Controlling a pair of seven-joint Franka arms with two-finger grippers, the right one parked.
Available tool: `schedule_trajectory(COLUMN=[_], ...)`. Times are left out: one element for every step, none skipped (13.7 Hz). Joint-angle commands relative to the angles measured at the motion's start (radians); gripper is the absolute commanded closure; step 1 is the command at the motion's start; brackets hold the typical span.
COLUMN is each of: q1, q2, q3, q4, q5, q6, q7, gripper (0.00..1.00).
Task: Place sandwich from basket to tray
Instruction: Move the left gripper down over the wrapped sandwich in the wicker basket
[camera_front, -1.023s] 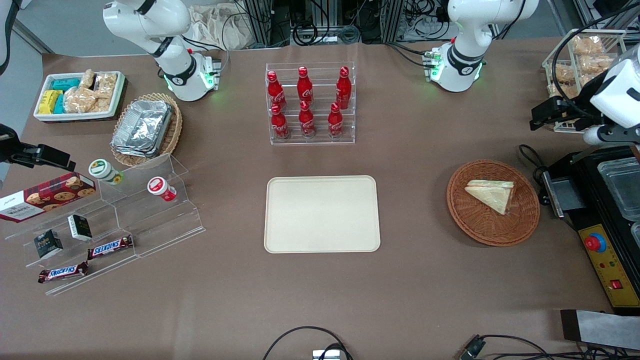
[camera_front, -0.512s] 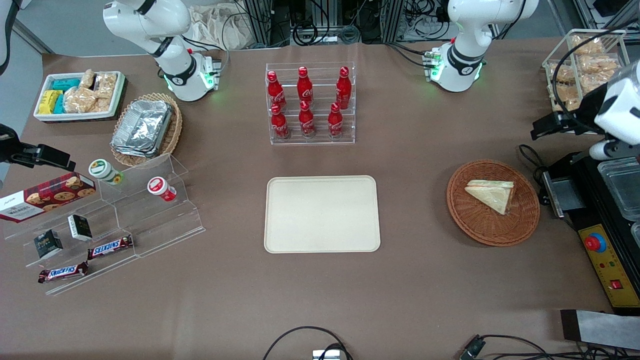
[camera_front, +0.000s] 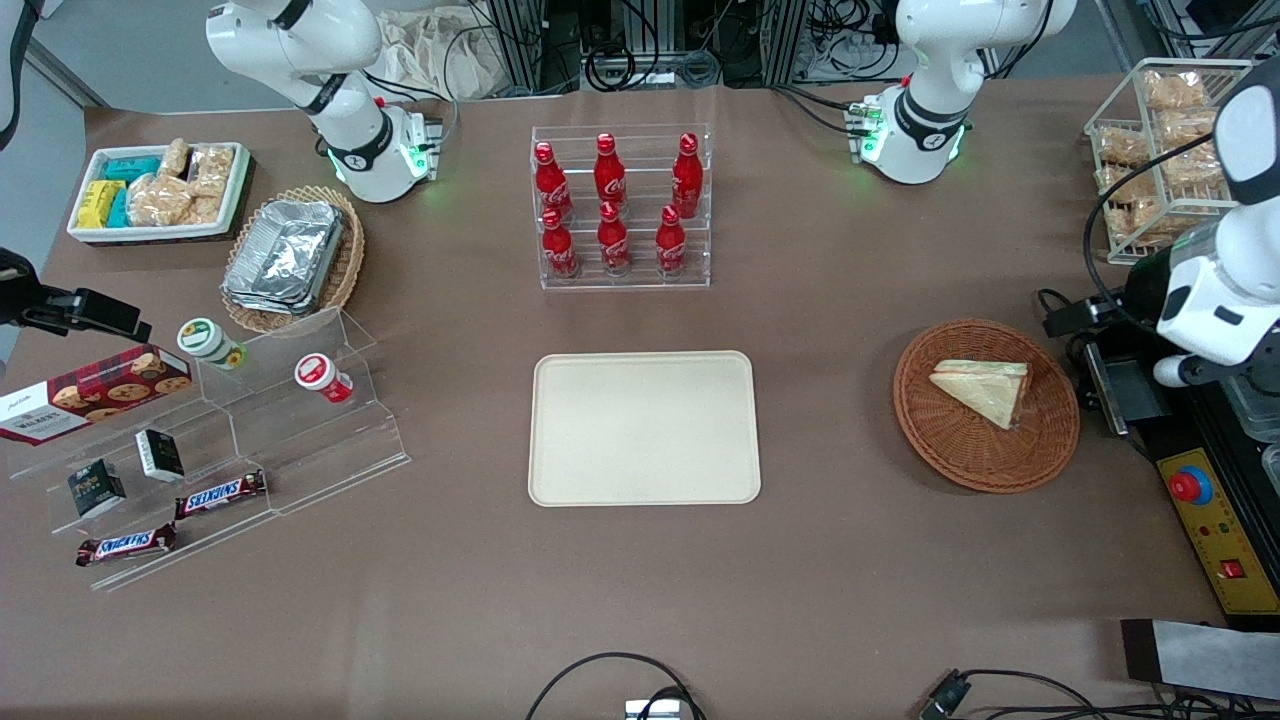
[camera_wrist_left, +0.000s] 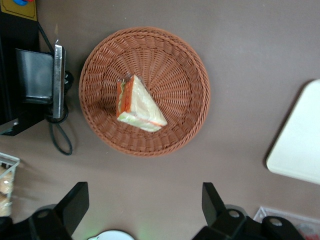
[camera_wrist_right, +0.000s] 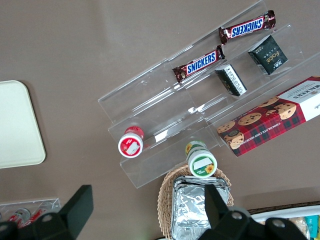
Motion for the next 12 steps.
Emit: schedule_trajectory(q1=[0.001, 0.001, 0.001, 0.001, 0.001, 0.002, 0.002, 0.002, 0.002, 0.002, 0.002, 0.002], q2=[-0.05, -0.052, -0.05, -0.047, -0.044, -0.041, -0.04, -0.04, -0.04, -0.04, -0.04, -0.04], q3=[-0.006, -0.006, -0.006, -0.006, -0.006, -0.006, -0.005, -0.005, -0.005, -0.005, -0.003, -0.003], q4=[-0.153, -0.191, -0.213, -0.23, -0.246, -0.266, -0.292, -0.325, -0.352, -0.381, -0.407, -0.43], q5=[0.006, 0.006, 0.006, 0.006, 0.006, 0.005, 0.005, 0.005, 0.005, 0.005, 0.005, 0.005], q6=[0.144, 0.19, 0.223, 0.25, 0.278, 0.309, 0.348, 0.388, 0.433, 0.471, 0.509, 0.546], q7=[-0.063, -0.077, -0.097, -0.114, -0.128, -0.149, -0.166, -0.189, -0.219, -0.25, -0.279, -0.307], gripper=[0.0, 0.0, 0.0, 0.0, 0.0, 0.0, 0.0, 0.0, 0.0, 0.0, 0.0, 0.0])
